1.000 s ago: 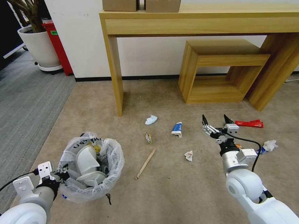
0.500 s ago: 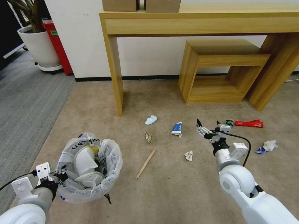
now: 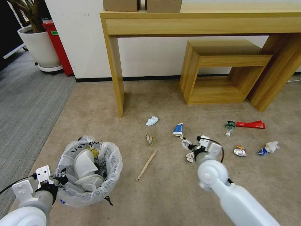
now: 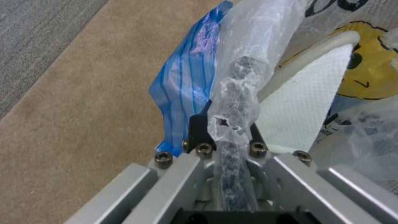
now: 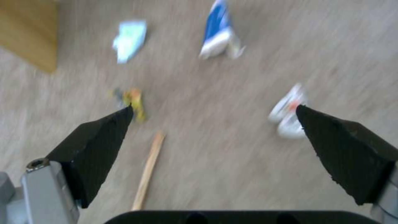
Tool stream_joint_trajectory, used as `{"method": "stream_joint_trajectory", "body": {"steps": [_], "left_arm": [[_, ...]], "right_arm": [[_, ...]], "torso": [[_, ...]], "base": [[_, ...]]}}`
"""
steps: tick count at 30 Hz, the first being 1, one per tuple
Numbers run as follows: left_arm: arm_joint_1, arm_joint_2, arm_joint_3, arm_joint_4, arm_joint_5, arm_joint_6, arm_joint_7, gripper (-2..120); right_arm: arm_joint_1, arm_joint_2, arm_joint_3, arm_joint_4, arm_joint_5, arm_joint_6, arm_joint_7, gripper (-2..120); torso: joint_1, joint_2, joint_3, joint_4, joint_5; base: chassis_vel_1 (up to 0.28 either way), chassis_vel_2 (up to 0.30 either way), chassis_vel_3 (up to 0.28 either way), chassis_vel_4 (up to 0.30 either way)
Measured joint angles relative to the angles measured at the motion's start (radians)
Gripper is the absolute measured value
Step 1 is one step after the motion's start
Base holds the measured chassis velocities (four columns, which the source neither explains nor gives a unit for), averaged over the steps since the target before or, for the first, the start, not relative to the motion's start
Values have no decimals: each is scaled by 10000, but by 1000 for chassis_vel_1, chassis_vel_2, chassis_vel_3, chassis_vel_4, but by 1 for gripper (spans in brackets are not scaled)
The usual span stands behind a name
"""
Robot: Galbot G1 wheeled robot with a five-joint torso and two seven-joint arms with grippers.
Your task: Pick up the trash bin and place the garbage on the floor into it.
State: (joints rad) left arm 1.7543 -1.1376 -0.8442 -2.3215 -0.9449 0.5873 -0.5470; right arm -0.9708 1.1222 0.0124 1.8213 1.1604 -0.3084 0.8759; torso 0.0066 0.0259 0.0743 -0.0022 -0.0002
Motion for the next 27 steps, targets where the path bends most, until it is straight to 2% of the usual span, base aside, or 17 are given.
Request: {"method": "stream_joint_trajectory", "body": {"steps": [5, 7, 10, 17, 27], "left_arm": [[-25, -81, 37, 74, 71, -4, -3, 0], [-33, -87, 42, 94, 79, -9, -2, 0], [-59, -139, 42, 184, 113, -29, -4, 0], [-70, -286, 87, 281, 229, -58, 15, 0], [-27, -429, 116, 328, 366, -135, 66, 0]], "right_arm": [[611, 1094, -744, -1000, 855, -324, 494, 100], [703, 1243, -870, -1203, 926, -349, 526, 100], [1008, 1759, -1257, -2146, 996, -360, 572, 100], [1271, 2391, -1538, -3741, 957, -248, 392, 100], [1657, 3231, -1935, -5327, 384, 78, -21, 99]], "torso": [[1, 0, 0, 1, 2], [0, -1, 0, 2, 1], [0, 0, 0, 1, 1], [0, -1, 0, -1, 2], [0, 0, 0, 0, 2]], "base": [[0, 0, 0, 0], [0, 0, 0, 0], [0, 0, 0, 0], [0, 0, 0, 0], [0, 0, 0, 0]]}}
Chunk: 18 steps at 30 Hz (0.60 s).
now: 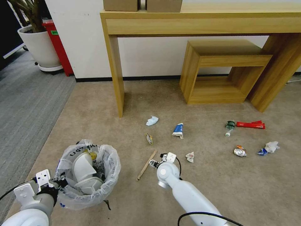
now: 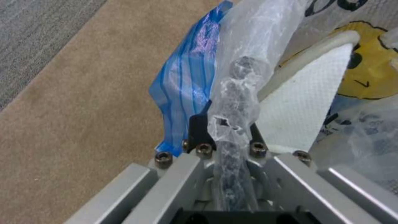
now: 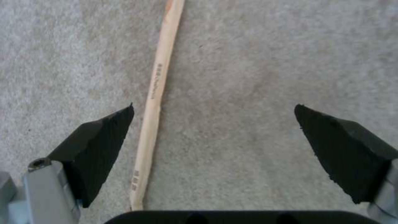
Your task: Pick up the trash bin and place the garbage on the floor into it.
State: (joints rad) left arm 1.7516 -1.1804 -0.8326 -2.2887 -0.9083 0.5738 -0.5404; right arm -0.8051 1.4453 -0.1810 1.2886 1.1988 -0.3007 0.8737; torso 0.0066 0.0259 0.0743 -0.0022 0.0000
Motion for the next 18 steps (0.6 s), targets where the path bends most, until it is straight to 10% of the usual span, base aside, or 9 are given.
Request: {"method": "stream_joint_trajectory", "body": {"steps": [18], "left_arm": [[-13, -70, 70, 40, 159, -217, 112, 0]], "right_arm": [[1136, 1663, -454, -2798, -1199, 450, -37, 97]], "torso": [[0, 0, 0, 1, -1]], "base": [[0, 0, 0, 0]]}}
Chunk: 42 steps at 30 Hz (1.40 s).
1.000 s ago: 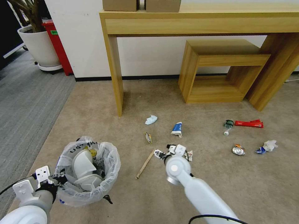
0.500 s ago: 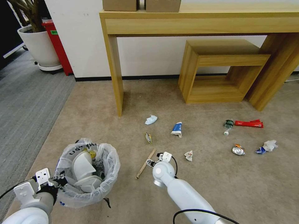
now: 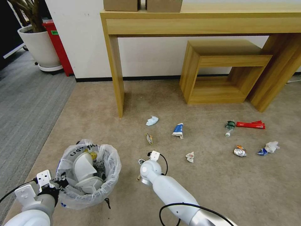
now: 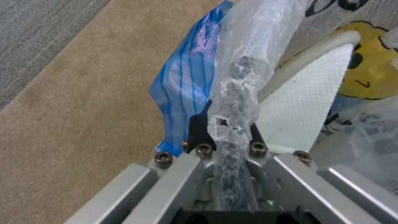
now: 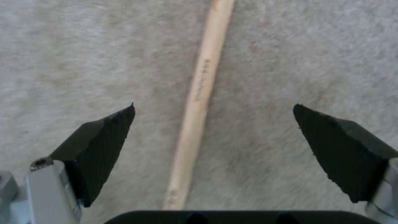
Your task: Pick up the trash bin and place the garbage on the floor into it.
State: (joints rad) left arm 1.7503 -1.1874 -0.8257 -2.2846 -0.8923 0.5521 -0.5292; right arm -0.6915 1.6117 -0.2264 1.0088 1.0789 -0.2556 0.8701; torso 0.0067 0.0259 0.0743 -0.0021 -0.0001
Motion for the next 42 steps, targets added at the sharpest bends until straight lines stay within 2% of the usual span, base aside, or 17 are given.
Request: {"method": "stream_joint_trajectory", "body": {"steps": [13, 20, 42], "left_arm": [[0, 19, 57, -38, -2, -47, 29, 0], [9, -5, 64, -48, 38, -112, 48, 0], [-66, -34, 140, -22, 201, -281, 105, 0]], "right_arm": [[108, -16, -30, -874, -557, 263, -400, 94], [123, -27, -265, -931, -621, 303, -475, 89], [308, -35, -977, -1187, -748, 500, -579, 86]], "torso": [[0, 1, -1, -2, 1], [0, 1, -1, -2, 1], [0, 0, 0, -1, 2]], "base": [[0, 0, 0, 0], [0, 0, 0, 0], [0, 0, 0, 0]]}}
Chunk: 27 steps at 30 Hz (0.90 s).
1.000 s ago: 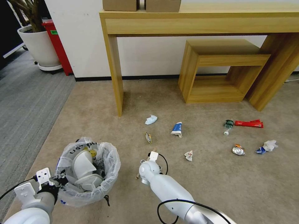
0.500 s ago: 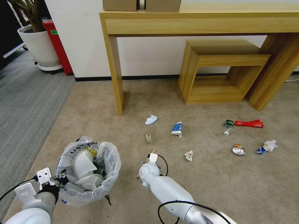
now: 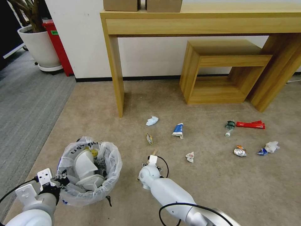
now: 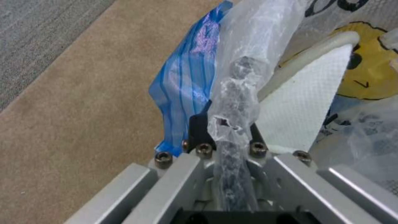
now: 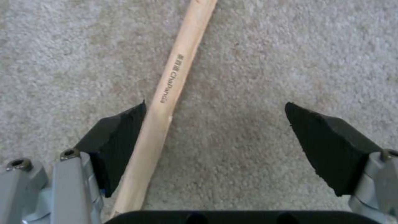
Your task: Pick up the trash bin and place the garbage on the floor into it.
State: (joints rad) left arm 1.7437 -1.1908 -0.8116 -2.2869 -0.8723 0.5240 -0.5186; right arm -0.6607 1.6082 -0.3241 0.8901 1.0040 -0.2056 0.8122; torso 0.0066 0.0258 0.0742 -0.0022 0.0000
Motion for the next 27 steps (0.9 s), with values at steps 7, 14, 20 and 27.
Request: {"method": "stream_joint_trajectory", "body": {"steps": [7, 14, 20, 27], "left_arm": [[-30, -9, 53, 21, 54, -45, 55, 0], [11, 6, 63, 0, 71, -53, 64, 0], [39, 48, 69, -66, 76, -54, 65, 0], [35, 51, 103, -71, 83, -41, 65, 0]], "right_arm": [[86, 0, -238, -111, -6, 78, 0, 89], [213, 0, -364, -283, 65, 116, -141, 89], [305, 0, -426, -488, 112, 114, -339, 89], [345, -1, -551, -671, 179, 37, -797, 89]], "torso": [[0, 0, 0, 0, 0], [0, 1, 0, 0, 1], [0, 0, 0, 0, 0], [0, 0, 0, 0, 0]], "base": [[0, 0, 0, 0], [0, 0, 0, 0], [0, 0, 0, 0], [0, 0, 0, 0]]}}
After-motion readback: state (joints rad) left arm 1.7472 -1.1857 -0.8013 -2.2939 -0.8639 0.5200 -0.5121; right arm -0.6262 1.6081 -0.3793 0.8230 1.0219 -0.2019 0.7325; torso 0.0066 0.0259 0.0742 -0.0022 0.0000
